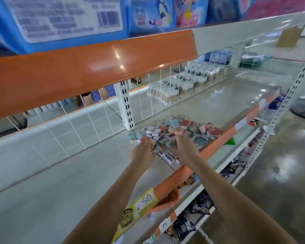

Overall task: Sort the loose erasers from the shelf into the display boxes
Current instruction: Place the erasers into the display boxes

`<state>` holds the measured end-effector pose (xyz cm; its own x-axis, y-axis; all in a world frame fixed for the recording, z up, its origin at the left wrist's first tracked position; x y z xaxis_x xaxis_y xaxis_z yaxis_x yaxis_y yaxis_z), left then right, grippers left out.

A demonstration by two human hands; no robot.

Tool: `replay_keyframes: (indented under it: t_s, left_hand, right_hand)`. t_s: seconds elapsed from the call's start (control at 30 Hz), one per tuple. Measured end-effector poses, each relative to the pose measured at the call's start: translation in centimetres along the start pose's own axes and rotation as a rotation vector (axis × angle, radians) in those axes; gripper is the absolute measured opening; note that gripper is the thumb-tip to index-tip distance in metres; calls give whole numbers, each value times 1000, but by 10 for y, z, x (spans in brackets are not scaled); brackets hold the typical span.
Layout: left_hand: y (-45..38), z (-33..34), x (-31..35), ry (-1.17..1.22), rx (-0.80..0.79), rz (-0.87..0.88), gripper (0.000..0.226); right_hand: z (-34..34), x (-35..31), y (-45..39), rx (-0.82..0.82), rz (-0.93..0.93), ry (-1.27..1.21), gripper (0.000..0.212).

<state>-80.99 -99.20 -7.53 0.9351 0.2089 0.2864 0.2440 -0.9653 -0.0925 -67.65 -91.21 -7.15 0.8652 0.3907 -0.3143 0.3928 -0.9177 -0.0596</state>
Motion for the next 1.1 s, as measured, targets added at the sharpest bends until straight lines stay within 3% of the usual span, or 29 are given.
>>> replay_keyframes:
  t_s: [0.2, 0.43, 0.57, 0.83, 1.1]
  left_hand:
    - [17, -6, -8, 94, 94, -30, 30]
    - [70, -34, -35, 493, 256, -114, 11]
    - [108, -57, -44, 683, 357, -90, 24]
    - [157, -75, -51, 1029, 397, -93, 27]
    - [176, -67, -51, 1457, 432, -176, 26]
  right_hand:
    - [-3, -11, 8, -52, -117, -77, 39]
    - [-32, -48, 53, -103, -170, -429, 35]
    - [-27, -75, 85, -292, -195, -704, 23]
    - [-17, -98, 120, -536, -180, -1229, 25]
    - [-3, -101, 138, -661, -162, -1347, 33]
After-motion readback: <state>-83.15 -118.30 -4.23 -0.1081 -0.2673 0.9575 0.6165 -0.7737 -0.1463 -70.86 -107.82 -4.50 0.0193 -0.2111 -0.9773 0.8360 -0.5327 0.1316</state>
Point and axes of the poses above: each hand's wrist, its own y-axis away from the middle knuckle, its own z-axis out of the palm, x = y × z, the point moved 8 cm from there along -y, towards the middle knuckle, and after that the axes turned 10 degrees about z, right-handed, at the moved point
